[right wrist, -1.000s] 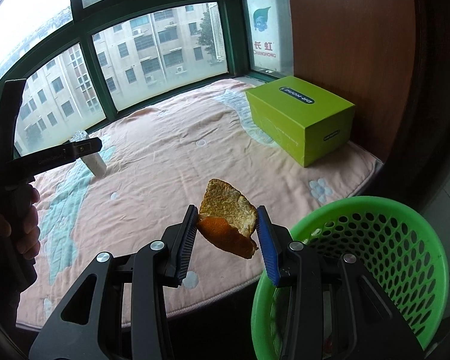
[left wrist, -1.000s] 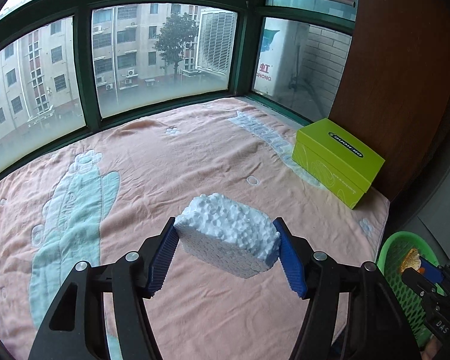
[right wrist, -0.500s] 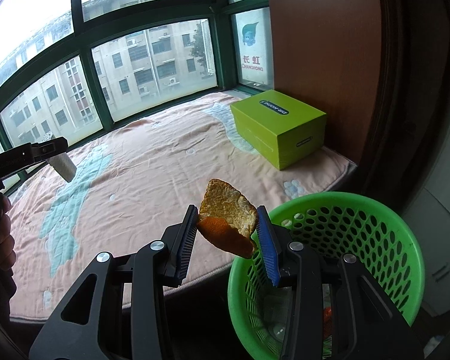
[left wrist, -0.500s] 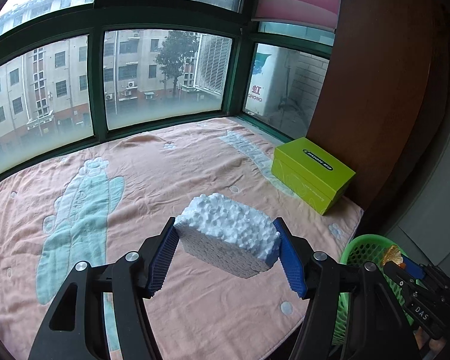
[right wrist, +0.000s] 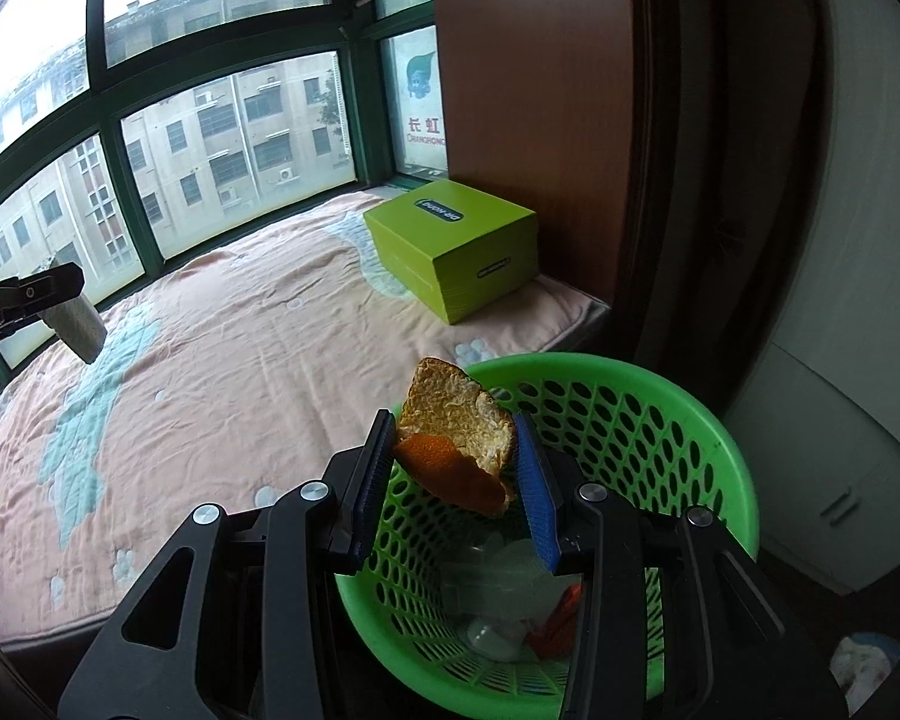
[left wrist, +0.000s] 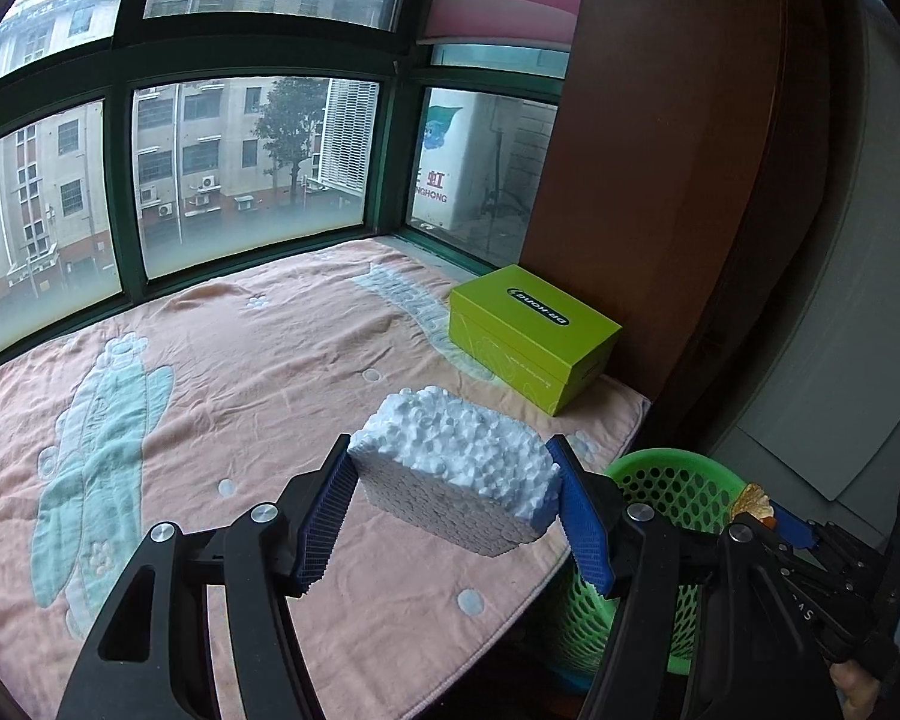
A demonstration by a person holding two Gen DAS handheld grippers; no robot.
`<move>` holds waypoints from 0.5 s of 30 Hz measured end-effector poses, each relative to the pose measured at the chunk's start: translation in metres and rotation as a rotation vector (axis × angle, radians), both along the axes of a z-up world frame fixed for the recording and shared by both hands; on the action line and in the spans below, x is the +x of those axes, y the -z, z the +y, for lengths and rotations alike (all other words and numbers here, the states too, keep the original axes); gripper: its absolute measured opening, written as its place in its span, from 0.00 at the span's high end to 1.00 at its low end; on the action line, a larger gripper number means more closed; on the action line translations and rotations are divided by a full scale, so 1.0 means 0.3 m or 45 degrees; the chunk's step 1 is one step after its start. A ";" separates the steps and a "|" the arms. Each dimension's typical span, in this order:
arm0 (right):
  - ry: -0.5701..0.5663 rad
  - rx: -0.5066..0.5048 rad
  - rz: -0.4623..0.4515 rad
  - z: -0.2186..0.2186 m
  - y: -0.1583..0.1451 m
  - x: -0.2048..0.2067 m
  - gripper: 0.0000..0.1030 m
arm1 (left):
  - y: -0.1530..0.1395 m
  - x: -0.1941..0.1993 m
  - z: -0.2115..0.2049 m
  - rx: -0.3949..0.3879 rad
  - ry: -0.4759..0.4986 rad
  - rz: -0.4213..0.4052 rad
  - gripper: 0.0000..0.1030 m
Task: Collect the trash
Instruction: 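Carry the orange peel and foam block over the green basket and release both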
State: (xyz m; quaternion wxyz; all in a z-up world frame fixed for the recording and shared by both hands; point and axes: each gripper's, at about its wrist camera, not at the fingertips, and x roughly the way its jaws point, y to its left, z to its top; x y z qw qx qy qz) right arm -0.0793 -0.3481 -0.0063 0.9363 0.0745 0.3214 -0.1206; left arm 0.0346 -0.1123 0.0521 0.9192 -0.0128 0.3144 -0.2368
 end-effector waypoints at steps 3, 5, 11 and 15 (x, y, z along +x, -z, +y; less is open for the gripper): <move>0.046 0.008 0.012 -0.043 0.015 -0.020 0.60 | 0.000 -0.021 -0.051 0.005 0.046 -0.001 0.40; 0.071 0.006 0.025 -0.069 0.028 -0.026 0.60 | 0.002 -0.031 -0.081 0.005 0.079 0.004 0.40; 0.110 0.045 0.053 -0.134 0.072 -0.033 0.56 | 0.009 -0.057 -0.181 0.025 0.163 0.011 0.40; 0.135 0.041 0.034 -0.148 0.070 -0.056 0.44 | 0.020 -0.060 -0.236 0.037 0.204 0.023 0.40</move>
